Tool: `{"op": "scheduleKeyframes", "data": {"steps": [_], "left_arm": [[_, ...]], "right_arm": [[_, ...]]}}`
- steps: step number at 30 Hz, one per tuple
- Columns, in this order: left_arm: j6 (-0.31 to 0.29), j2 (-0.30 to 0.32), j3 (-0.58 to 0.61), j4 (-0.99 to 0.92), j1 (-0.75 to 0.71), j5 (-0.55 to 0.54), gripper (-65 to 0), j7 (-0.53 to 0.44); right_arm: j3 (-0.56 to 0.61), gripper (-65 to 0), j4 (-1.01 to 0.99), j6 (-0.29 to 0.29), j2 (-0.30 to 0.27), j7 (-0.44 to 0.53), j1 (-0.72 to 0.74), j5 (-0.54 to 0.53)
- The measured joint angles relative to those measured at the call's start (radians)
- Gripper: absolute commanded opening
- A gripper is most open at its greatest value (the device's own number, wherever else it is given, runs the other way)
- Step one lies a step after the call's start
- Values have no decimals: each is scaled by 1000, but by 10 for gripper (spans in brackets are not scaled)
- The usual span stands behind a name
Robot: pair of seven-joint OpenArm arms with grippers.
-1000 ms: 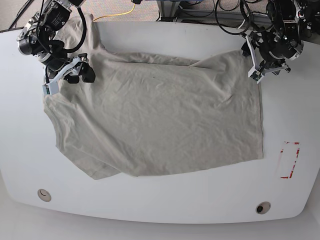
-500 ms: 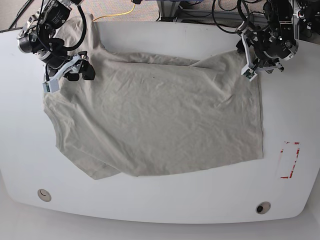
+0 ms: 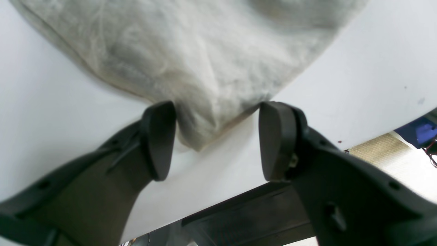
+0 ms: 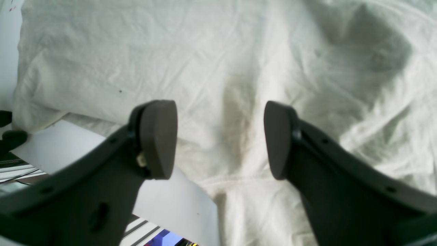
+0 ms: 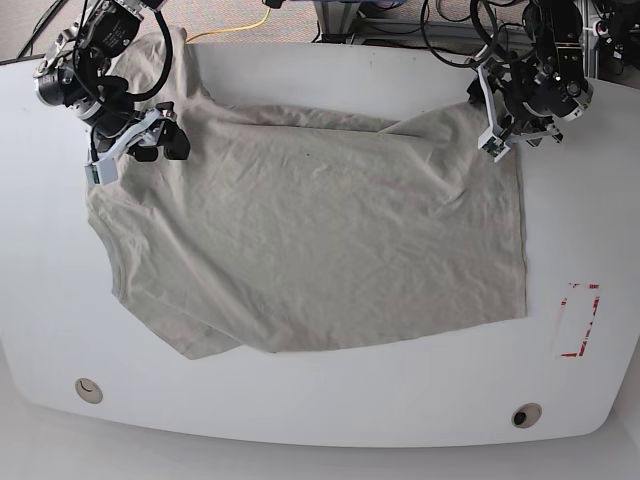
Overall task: Layout the t-shirt on the table in an organized manner, then fold the t-shirt properly
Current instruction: 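Move the left gripper to the shirt's collar edge and grasp it, then pull the shirt edge with the left gripper to smooth it flat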
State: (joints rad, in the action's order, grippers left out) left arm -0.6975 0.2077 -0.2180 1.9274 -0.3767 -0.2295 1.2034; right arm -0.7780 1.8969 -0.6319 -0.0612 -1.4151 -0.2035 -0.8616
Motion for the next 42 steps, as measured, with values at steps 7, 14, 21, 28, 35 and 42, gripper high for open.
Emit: {"op": "scheduleKeyframes", "data": {"steps": [7,14,21,28,35,42], "left_arm": [[0,4,-6,0,0,4,-292,0],[0,4,-6,0,0,4,-292,0],[0,4,-2,0,0,4,-292,0],[0,4,-2,-8,1,4,-292,0],[0,7,-2,-61,9,-4,-292,-14],[-3,9,-3,-79,30,-5,-304,-11]], "right_arm": [[0,-270,0,0,0,0,0,0],[0,-270,0,0,0,0,0,0],[0,-270,0,0,0,0,0,0],[-24,-270,0,0,3,0,0,-7],[-32,-270,0,0,1,0,0,-2],[-29,-270,0,0,0,0,0,-6]]}}
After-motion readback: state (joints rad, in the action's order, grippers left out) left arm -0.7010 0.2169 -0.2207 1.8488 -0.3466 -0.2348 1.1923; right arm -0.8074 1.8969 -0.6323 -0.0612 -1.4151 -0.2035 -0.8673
